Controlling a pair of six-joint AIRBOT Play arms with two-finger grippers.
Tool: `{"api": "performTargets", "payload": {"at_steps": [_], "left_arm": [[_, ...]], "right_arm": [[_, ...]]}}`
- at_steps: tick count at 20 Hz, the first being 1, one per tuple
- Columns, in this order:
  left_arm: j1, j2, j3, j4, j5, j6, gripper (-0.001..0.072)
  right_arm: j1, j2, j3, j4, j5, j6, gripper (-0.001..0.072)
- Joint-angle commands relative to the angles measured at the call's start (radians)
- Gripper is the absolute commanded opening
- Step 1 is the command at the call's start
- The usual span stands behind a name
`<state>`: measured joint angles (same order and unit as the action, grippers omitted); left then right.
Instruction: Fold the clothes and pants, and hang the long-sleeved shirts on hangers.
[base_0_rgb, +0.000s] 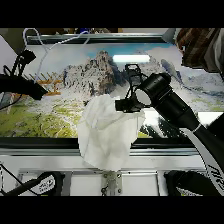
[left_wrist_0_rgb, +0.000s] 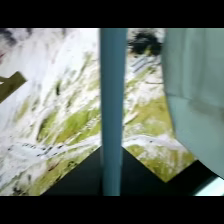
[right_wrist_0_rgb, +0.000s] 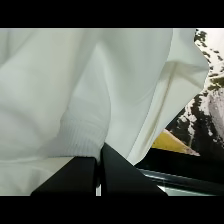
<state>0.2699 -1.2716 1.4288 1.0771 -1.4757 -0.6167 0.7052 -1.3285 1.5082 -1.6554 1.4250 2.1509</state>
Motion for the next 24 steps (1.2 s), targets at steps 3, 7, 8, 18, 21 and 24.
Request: {"api": "performTargets", "payload": {"at_steps": [3,7,8,18,21,24], "left_arm": [[0.077,-0.050,0.082,-0.187,-0.288,0.108,0.0016],[0.083,-0.043,0.016,-0.179,-0.357,0.239,0.0015],[0.083,-0.029,-0.014,-0.180,-0.349,0.268,0.0015],[0.081,0.079,-0.174,-0.180,-0.307,0.393,0.0015],[0.078,0.086,-0.192,-0.179,-0.302,0.409,0.0014],[0.078,0.086,-0.192,-0.180,-0.302,0.429,0.0015]], "right_arm": [[0.002,-0.001,0.000,0.000,0.000,0.000,0.0034],[0.003,-0.002,0.000,0.000,0.000,0.000,0.0034],[0.003,-0.002,0.000,0.000,0.000,0.000,0.0034],[0.003,-0.021,0.000,0.000,0.000,0.000,0.0035],[0.003,-0.024,0.000,0.000,-0.005,0.000,0.0034],[0.001,-0.022,0.000,0.000,0.005,-0.033,0.0034]]}}
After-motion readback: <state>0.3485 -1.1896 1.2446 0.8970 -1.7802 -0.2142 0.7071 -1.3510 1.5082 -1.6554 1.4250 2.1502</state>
